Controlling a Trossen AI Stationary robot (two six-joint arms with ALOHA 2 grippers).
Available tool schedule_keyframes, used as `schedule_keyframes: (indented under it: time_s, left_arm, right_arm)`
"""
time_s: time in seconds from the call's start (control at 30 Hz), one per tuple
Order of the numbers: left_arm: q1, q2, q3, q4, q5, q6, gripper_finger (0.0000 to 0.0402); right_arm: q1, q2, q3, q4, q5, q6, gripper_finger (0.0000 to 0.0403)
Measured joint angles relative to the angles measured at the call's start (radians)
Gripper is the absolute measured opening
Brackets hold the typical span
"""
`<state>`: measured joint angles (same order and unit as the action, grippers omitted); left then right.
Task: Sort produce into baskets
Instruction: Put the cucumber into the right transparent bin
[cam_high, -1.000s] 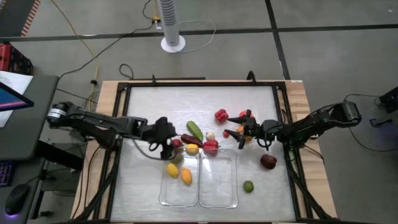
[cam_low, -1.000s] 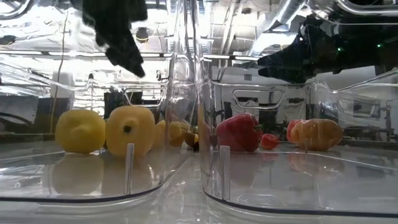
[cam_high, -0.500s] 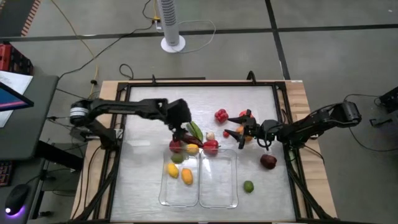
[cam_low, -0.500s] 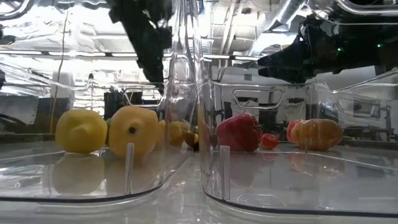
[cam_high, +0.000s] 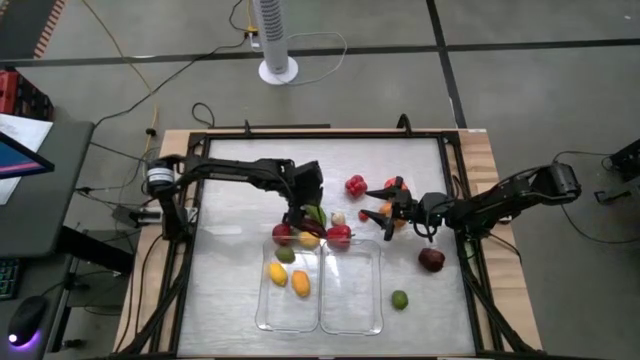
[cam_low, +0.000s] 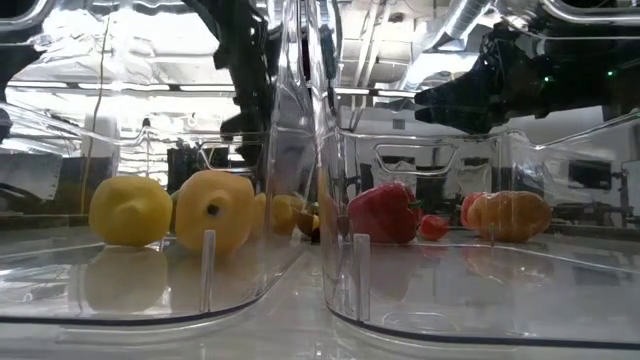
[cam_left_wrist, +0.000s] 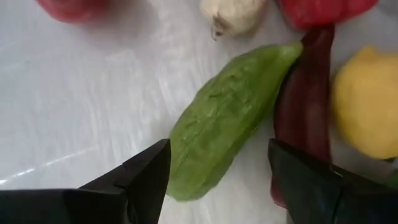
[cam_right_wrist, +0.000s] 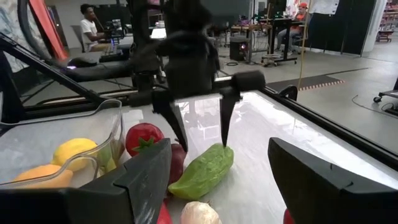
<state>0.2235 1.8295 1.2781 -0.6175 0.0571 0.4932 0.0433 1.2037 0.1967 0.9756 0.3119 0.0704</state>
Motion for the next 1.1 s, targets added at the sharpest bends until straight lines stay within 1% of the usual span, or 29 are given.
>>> schedule_keyframes:
  time_s: [0.17,0.27,0.33,0.5,0.67,0.8,0.93,1.1]
  left_arm:
    - [0.004,0.069,0.005,0.02,-0.053,0.042,0.0255]
    - [0.002,0.095,-0.002,-0.001,-0.082,0.045,0.0245]
    - [-0.002,0.092,-0.002,0.003,-0.089,0.044,0.0226]
    - [-0.003,0.064,0.001,0.008,-0.107,0.015,0.0157]
    - [-0.004,0.06,0.017,-0.013,-0.107,-0.017,0.0154]
    - [-0.005,0.044,0.097,-0.141,-0.134,-0.038,0.0154]
    - [-0.024,-0.009,0.179,-0.191,-0.077,-0.112,0.0157]
    - [-0.116,-0.085,0.197,-0.184,-0.04,-0.127,0.0162]
  right_arm:
    - [0.0,0.0,0.0,0.0,-0.001,0.0,0.0297]
    - [0.0,0.0,0.0,0.0,-0.001,0.0,0.0297]
    - [0.0,0.0,0.0,0.0,-0.002,0.0,0.0297]
    - [0.0,0.0,0.0,0.003,-0.003,0.0,0.0297]
    - [0.0,0.0,0.0,0.005,-0.003,0.007,0.0297]
    - [0.0,0.0,0.0,0.005,-0.003,0.007,0.0297]
    - [0.0,0.0,0.0,0.005,0.0,-0.001,0.0297]
    - [-0.006,0.0,0.0,0.004,0.045,0.0,0.0297]
